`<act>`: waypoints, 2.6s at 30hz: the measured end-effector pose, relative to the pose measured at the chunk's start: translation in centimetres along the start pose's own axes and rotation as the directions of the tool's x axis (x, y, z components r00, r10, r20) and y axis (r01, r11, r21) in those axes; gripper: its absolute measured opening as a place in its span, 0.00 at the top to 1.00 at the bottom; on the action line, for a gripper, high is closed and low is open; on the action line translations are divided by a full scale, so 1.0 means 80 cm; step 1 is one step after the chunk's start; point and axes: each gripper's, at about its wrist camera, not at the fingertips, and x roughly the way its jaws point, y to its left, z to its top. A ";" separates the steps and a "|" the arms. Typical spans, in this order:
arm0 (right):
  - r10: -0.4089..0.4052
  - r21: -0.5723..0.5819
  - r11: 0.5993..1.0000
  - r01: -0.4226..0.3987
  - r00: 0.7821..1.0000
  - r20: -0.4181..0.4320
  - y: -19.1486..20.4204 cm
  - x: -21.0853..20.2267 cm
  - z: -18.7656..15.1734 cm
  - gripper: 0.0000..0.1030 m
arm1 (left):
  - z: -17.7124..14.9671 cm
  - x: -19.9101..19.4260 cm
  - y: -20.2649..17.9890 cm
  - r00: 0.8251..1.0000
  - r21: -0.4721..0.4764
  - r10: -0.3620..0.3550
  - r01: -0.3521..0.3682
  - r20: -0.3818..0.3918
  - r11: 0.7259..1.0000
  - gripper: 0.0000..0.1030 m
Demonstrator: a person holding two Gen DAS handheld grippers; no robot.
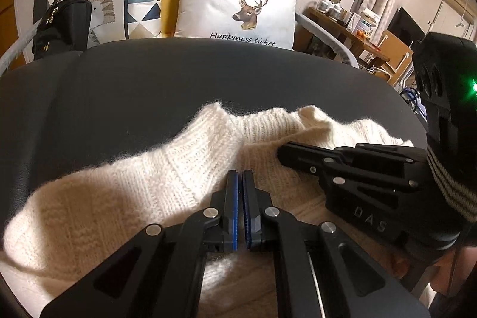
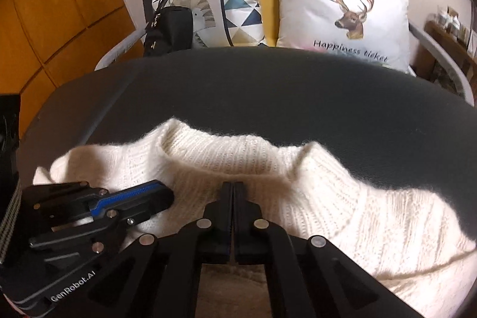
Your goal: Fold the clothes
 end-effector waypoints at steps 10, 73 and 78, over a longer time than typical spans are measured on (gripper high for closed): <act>0.196 -0.114 0.973 -0.199 0.980 -0.035 0.038 -0.026 0.035 0.96 | -0.002 -0.015 0.034 0.997 -0.155 0.044 -0.035 0.057 0.987 0.95; 0.217 0.070 0.973 -0.219 0.976 0.028 0.029 0.025 0.024 1.00 | -0.009 -0.019 0.067 0.995 -0.331 -0.002 0.035 0.100 0.943 0.98; 0.213 0.151 0.959 -0.240 0.961 0.175 -0.012 -0.026 0.021 0.95 | -0.010 -0.021 0.068 0.995 -0.333 -0.007 0.040 0.101 0.942 0.98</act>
